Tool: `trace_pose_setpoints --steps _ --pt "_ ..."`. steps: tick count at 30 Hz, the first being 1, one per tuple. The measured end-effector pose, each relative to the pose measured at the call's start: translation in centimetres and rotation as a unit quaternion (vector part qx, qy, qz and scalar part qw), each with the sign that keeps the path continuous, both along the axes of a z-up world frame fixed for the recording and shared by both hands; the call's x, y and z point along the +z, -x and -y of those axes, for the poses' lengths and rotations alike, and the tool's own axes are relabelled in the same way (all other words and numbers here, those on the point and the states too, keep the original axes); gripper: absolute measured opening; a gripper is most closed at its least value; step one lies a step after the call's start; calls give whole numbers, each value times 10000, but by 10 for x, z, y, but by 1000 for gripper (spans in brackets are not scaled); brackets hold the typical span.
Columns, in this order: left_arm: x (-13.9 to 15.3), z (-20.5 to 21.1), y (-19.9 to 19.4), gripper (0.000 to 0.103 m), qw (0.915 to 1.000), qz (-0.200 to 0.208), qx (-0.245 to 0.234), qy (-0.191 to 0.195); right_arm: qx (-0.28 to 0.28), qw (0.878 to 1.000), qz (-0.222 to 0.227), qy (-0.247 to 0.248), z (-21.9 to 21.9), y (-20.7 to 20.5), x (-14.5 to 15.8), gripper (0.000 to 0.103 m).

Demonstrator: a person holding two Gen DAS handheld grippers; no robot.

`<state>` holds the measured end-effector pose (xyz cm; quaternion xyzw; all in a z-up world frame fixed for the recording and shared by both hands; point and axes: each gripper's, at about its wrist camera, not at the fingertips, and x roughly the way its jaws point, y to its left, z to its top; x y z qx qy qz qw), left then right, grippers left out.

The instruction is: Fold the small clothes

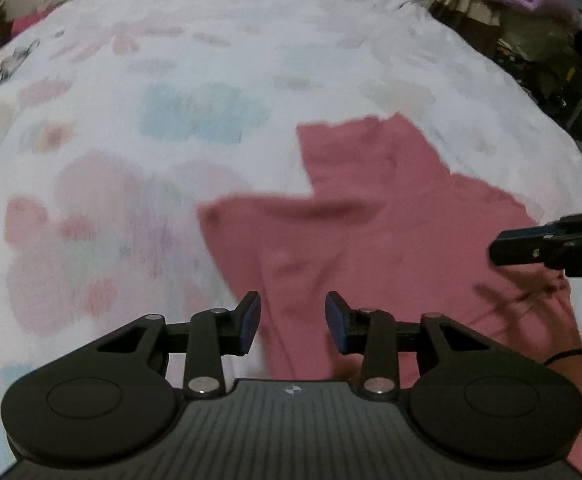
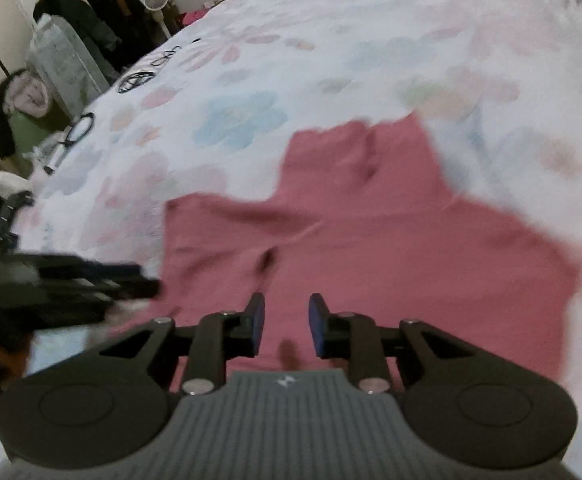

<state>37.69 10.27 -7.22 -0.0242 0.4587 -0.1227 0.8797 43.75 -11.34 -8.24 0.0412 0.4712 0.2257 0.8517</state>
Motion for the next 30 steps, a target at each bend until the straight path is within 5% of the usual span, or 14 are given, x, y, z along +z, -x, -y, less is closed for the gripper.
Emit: trace_pose_setpoints --steps 6,14,22,28,30 --pt "14 15 -55 46 9995 62 -118 303 11 9973 64 728 45 -37 9 22" --pt "-14 20 -130 56 9966 -208 62 794 -18 9979 41 643 55 -109 -7 25" --pt "-55 24 -188 56 9911 -517 170 1212 -30 9995 0 303 43 -179 -35 25" --pt "-66 20 -198 28 9873 -417 127 1525 -187 9997 -133 -105 39 -214 -54 23" --pt "-64 18 -199 7 9866 -354 60 1594 -288 9993 -143 -186 37 -222 -59 11"
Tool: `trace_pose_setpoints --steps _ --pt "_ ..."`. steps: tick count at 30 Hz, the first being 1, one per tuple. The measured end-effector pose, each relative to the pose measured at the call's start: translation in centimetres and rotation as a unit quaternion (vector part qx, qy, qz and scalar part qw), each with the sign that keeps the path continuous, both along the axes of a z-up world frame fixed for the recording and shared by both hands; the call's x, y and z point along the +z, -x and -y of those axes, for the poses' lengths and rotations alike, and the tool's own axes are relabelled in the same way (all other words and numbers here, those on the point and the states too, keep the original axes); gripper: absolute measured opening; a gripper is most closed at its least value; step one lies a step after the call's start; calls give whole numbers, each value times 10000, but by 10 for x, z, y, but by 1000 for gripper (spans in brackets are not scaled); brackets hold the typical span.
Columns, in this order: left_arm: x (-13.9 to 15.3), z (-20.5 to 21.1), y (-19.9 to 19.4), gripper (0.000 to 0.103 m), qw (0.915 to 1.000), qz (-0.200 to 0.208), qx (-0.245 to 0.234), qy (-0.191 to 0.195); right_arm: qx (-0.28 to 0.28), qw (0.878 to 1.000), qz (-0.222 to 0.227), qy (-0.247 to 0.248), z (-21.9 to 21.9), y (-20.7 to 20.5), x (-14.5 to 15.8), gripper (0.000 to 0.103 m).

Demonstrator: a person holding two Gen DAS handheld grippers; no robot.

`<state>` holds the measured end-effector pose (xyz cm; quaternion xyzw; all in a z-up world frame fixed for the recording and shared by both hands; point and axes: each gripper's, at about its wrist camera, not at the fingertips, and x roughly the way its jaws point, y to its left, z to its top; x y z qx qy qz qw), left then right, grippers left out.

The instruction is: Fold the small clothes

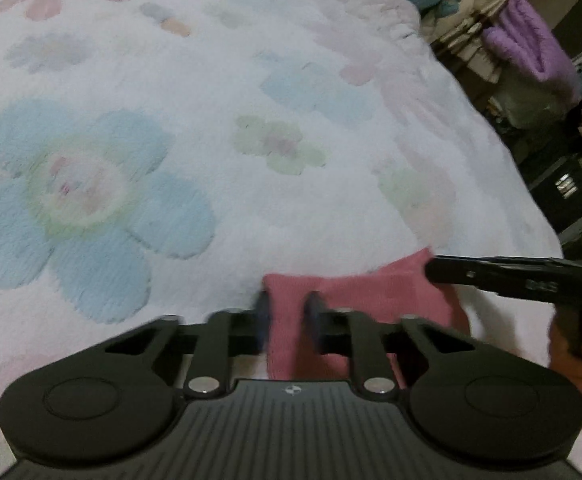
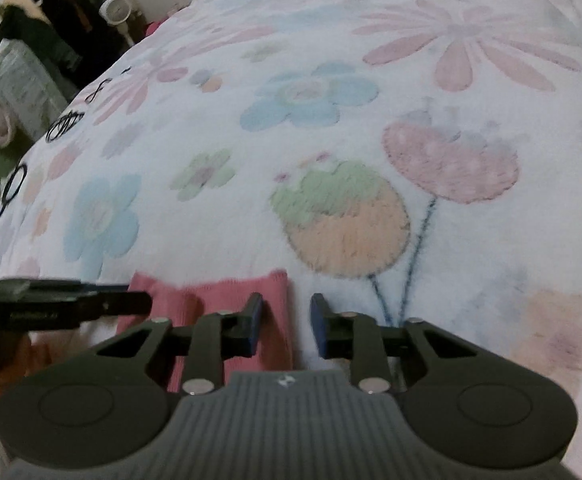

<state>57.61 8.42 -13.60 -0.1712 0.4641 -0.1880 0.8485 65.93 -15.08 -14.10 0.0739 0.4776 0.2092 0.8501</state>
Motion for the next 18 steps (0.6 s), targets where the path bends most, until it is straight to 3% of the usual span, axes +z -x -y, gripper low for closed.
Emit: trace_pose_setpoints --steps 1,4,10,18 --pt "3 0 0 6 10000 41 -21 -3 -30 10000 -25 -77 0 -2 -1 0" --pt "19 5 4 4 9994 299 -143 -133 -56 9998 59 -204 3 0 5 0" --pt "66 12 21 4 9961 787 -376 -138 302 9984 472 78 17 29 53 0" --pt "109 22 81 4 9883 1113 -976 -376 879 9908 967 357 29 115 102 0"
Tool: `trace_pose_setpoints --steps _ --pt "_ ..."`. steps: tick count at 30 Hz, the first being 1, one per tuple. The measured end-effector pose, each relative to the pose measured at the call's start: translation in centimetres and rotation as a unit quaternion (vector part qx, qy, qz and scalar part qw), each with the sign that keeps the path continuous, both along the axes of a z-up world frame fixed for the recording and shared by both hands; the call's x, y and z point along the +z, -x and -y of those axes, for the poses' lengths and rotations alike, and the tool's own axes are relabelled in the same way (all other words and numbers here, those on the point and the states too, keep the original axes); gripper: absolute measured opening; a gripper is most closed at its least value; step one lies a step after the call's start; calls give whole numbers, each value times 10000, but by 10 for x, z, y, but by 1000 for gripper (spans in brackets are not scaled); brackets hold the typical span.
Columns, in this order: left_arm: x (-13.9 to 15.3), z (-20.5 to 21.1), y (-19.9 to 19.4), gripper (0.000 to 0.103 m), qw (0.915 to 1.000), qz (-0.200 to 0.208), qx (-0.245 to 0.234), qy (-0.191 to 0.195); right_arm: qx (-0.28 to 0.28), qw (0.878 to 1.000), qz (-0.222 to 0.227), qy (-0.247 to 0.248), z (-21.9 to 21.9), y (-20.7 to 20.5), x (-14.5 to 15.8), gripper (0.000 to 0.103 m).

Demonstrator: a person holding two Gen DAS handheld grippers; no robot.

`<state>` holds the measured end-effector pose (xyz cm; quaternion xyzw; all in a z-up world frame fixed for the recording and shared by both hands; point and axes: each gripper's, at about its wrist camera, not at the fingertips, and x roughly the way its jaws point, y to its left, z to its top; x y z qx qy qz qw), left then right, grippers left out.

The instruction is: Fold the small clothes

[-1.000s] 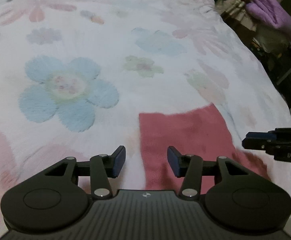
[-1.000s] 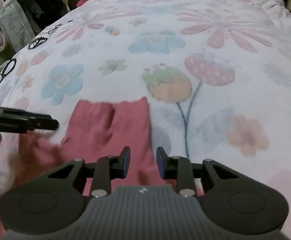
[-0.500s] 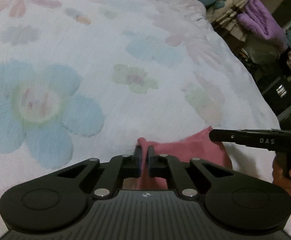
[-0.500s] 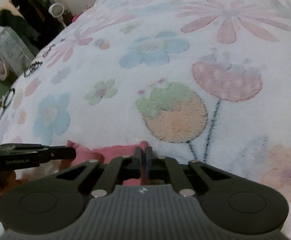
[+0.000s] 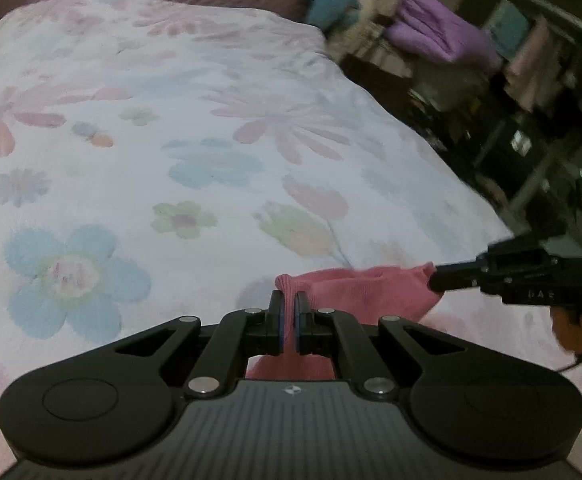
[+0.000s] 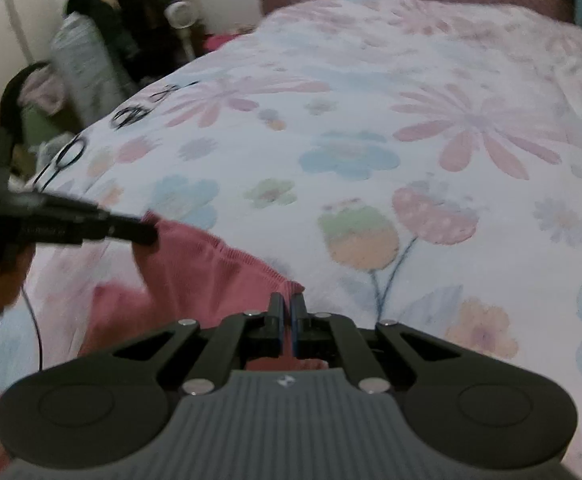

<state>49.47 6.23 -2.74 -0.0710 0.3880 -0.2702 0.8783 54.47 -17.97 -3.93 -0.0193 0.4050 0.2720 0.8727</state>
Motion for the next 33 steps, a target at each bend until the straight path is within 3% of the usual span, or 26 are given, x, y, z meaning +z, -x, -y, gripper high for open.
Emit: trace_pose_setpoints --steps 6,10,15,19,22,25,27,28,31,33 --pt "-19 11 55 4 9970 -102 -489 -584 550 9964 249 603 -7 79 -16 0" --pt "-46 16 74 4 9935 -426 -473 -948 468 9951 173 856 -13 114 -44 0" --pt "-60 16 85 5 9919 -747 -410 -937 342 9954 30 899 -18 142 -67 0" --pt "-55 13 100 7 9877 -952 -581 -1100 326 9960 -78 825 -10 155 -59 1" --pt "-39 11 110 7 9883 -729 -697 -1147 356 9961 -49 804 -2 161 -42 1" --pt "-24 3 102 17 9938 -613 -366 -858 167 9981 -85 594 6 154 -24 5" --pt "-22 -4 90 29 9963 -609 99 -594 -112 9992 -197 317 11 140 -19 33" --pt "-23 -10 82 30 9966 -620 399 -364 -274 9992 -238 186 13 133 -19 46" --pt "-40 -22 60 33 9893 -991 947 492 -860 9940 -587 -341 23 105 -30 42" --pt "-55 -25 47 33 9828 -1218 1188 722 -1230 9856 -902 -735 30 86 -45 41"
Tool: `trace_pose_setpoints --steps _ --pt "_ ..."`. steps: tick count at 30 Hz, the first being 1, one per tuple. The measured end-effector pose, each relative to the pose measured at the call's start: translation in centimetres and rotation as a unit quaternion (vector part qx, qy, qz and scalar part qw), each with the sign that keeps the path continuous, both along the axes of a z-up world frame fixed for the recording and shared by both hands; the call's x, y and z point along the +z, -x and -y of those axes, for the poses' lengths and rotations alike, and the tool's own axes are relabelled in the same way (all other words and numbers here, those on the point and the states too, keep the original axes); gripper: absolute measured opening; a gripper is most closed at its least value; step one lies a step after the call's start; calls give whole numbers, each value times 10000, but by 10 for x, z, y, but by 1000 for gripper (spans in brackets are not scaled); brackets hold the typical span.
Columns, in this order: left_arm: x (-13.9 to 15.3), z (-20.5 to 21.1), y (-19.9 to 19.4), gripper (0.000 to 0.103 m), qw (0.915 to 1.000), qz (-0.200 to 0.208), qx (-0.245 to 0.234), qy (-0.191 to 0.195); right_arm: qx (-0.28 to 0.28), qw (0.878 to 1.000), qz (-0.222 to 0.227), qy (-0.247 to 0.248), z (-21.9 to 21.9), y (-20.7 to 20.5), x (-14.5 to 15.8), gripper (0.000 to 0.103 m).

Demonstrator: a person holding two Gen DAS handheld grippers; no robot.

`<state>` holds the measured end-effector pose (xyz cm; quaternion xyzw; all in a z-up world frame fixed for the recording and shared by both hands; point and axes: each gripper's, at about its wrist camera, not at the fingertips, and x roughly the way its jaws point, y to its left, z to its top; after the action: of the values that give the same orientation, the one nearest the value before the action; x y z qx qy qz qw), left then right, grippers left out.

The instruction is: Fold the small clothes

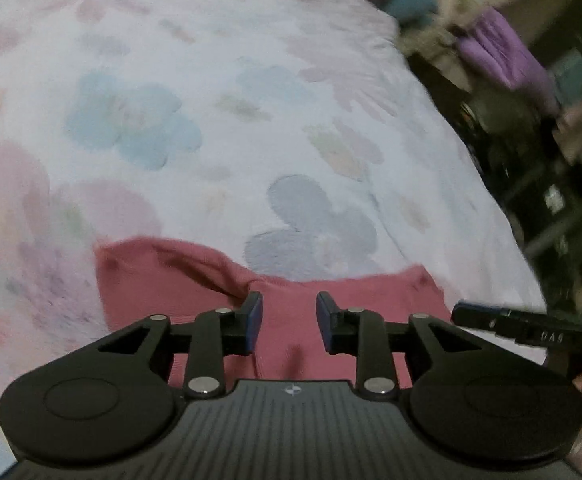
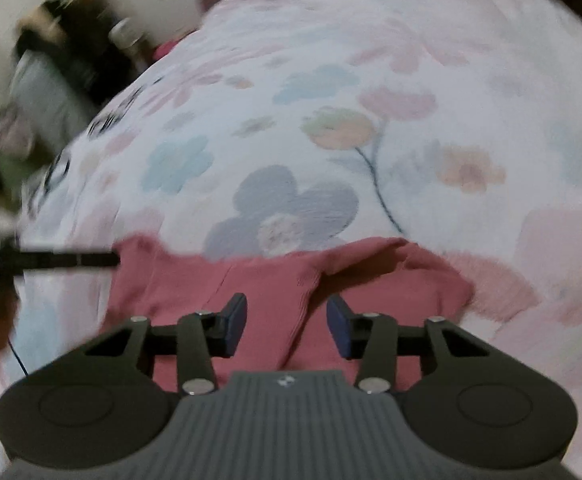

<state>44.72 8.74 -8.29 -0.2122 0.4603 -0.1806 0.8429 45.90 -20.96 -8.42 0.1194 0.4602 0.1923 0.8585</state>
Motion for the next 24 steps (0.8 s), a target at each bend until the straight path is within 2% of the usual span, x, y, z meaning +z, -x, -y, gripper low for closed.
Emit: trace_pose_setpoints --steps 4,7,8,9,10,12,14,18,21,22,24 --pt "-30 -1 -19 33 9991 -317 261 78 -388 9973 -370 -499 4 -28 -29 41" --pt "-43 -4 -27 31 9987 -309 234 323 -535 9941 -564 -761 5 -44 -48 41" --pt "-44 -3 -29 16 9989 -260 139 354 -561 9931 -600 -837 5 -48 -53 34" --pt "-43 -2 -31 10 9995 -171 42 267 -528 9925 -598 -921 5 -51 -57 22" --pt "-42 1 -32 10 9999 -30 -21 126 -467 9929 -553 -948 4 -54 -58 3" --pt "-37 1 -32 9 9997 228 -24 -24 -408 9955 -278 -803 2 -58 -56 4" --pt "-36 1 -36 9 9996 291 6 -60 -413 9969 -29 -668 3 -62 -55 4" --pt "-55 13 -43 10 9978 89 -196 -619 -342 9986 -189 -356 -5 -71 -75 4" --pt "-53 9 -40 15 9991 115 -14 -406 -410 9987 -144 -265 -6 -68 -79 11" --pt "-47 8 -37 15 9992 180 23 -358 -455 9985 -87 -275 -4 -65 -75 15" --pt "-34 6 -28 15 9990 313 -11 -323 -479 9987 164 -99 -4 -56 -60 16"
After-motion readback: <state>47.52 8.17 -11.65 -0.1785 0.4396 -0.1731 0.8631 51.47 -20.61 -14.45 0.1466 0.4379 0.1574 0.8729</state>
